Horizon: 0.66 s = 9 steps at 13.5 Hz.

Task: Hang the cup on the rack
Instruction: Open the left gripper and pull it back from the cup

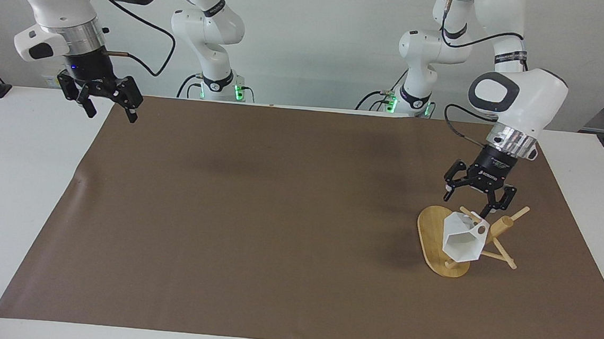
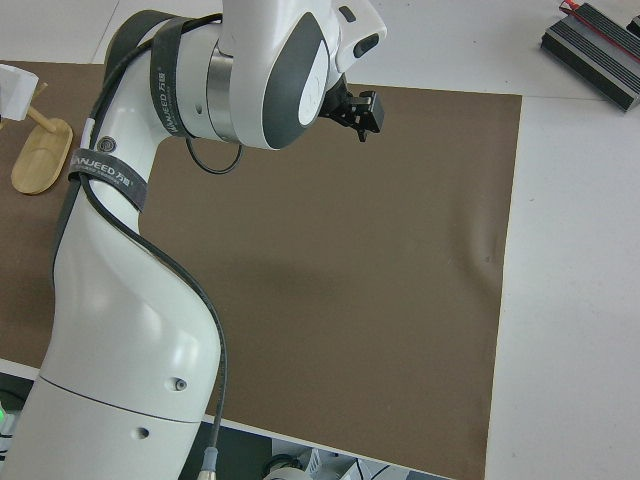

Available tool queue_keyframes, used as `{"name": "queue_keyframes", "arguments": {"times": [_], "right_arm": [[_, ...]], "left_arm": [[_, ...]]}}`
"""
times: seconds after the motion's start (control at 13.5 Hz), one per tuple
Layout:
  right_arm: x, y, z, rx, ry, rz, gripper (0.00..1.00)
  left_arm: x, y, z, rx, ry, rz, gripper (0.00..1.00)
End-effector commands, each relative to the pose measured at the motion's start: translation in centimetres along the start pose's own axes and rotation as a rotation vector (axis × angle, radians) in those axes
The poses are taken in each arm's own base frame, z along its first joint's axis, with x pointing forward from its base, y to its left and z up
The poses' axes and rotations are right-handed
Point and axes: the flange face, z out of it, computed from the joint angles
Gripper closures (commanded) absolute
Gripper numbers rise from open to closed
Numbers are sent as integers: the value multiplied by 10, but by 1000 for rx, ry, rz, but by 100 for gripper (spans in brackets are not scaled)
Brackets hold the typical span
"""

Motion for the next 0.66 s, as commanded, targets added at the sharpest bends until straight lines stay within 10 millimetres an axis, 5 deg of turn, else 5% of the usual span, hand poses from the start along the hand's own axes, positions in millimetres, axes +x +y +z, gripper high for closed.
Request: {"name": "queue_keyframes", "arguments": {"times": [0.0,0.22,0.59], "right_arm": [[-2,1,-1,11,-16,-21,0],[-1,0,0,11,-18,-22,0],[-2,0,-1,11,-16,-22,0]], "left_arm": [[0,-1,-23,13,83,72,0],[-5,-14,-48,8,206,221,0],[-43,-20,-90,0,311,556,0]]}}
